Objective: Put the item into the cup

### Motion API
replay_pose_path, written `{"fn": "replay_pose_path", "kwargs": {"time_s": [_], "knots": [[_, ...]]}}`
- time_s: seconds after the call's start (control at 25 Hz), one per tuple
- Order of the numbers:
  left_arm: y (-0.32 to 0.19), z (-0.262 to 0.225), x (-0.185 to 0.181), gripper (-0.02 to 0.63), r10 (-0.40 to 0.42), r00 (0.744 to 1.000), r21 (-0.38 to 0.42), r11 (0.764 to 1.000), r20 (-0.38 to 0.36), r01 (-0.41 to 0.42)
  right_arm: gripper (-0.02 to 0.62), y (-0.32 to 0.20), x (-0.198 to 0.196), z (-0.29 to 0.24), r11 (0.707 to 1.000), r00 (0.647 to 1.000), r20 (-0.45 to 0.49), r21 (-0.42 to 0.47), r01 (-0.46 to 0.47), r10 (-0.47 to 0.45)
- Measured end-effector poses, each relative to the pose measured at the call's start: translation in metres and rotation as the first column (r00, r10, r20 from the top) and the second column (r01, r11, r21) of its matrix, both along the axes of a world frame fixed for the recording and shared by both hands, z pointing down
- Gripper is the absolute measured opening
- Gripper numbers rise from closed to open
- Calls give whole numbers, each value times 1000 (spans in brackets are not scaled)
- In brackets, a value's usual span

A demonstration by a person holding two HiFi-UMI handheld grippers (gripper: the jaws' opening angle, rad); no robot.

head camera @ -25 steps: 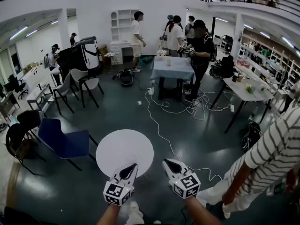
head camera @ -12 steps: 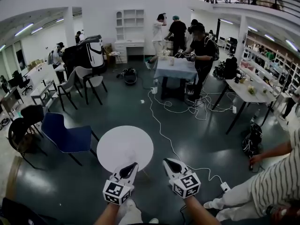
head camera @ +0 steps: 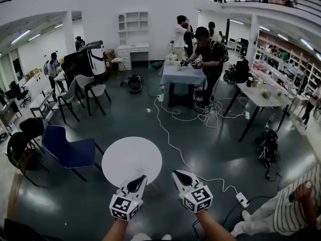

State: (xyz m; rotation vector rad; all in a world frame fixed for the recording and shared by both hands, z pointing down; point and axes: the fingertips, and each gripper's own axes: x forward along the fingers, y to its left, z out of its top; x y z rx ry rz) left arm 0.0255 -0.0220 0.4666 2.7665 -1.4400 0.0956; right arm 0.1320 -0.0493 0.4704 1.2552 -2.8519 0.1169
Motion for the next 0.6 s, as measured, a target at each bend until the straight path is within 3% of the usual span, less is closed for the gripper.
{"fn": "replay_pose_path", "kwargs": {"time_s": [0.6], "knots": [[5, -12, -34, 17, 21, 1000, 18, 1000, 6, -21, 15, 4, -29, -12, 1000, 1000, 8, 19, -24, 24]]}}
